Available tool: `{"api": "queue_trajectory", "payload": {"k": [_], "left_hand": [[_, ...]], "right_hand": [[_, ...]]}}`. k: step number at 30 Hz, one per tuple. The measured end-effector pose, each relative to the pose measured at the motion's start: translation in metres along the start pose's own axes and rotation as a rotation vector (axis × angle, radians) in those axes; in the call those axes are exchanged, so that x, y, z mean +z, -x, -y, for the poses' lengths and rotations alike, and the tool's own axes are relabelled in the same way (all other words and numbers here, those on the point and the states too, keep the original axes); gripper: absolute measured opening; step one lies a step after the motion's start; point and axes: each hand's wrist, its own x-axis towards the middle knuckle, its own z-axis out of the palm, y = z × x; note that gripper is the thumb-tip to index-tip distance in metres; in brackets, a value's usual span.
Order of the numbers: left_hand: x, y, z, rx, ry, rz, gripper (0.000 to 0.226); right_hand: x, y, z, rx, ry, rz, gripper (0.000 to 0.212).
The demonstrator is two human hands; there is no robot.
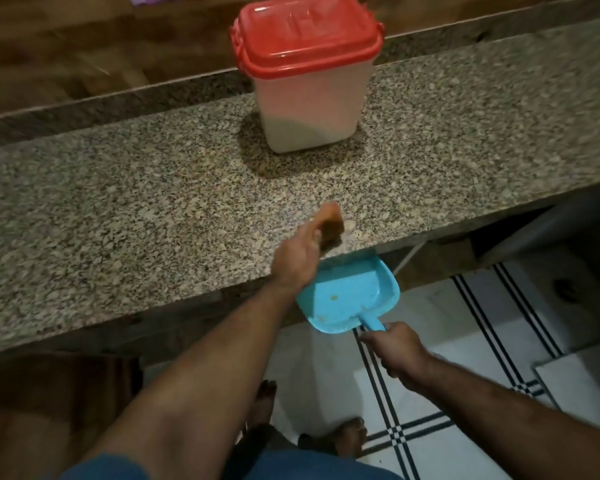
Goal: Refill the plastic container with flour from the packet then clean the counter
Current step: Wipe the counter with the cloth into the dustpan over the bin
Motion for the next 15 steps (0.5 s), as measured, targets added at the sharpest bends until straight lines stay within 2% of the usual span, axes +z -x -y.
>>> {"api": "queue_trajectory", "payload": {"k": [2, 4, 6, 8, 10, 13, 15], "left_hand": [[-0.037, -0.006, 0.005, -0.154, 0.052, -0.122, 0.035], [-0.083, 0.003, 0.024, -0.152, -0.118, -0.258, 0.032], [-0.111, 0.012, 0.059, -0.174, -0.294, -0.33, 0.032], [-0.104, 0.016, 0.083, -0.259, -0.432, -0.237, 0.041], [-0.059, 0.016, 0.083, -0.105, -0.413, -0.166, 0.055], [0.036, -0.002, 0.019, 0.146, -0.147, -0.095, 0.064], [0.084, -0.02, -0.046, 0.241, -0.05, 0.118, 0.052]], "right_hand": [[-0.018, -0.003, -0.003, 0.004, 0.003, -0.019, 0.019], [-0.039, -0.007, -0.009, 0.012, -0.032, -0.025, 0.019], [-0.056, -0.009, -0.017, 0.016, -0.068, -0.014, 0.019], [-0.071, -0.008, -0.027, 0.006, -0.078, -0.008, 0.019], [-0.081, -0.008, -0.034, -0.001, -0.079, -0.006, 0.02], [-0.094, -0.01, -0.039, 0.02, -0.134, -0.022, 0.022], [-0.105, -0.013, -0.039, 0.034, -0.154, -0.044, 0.021]]}}
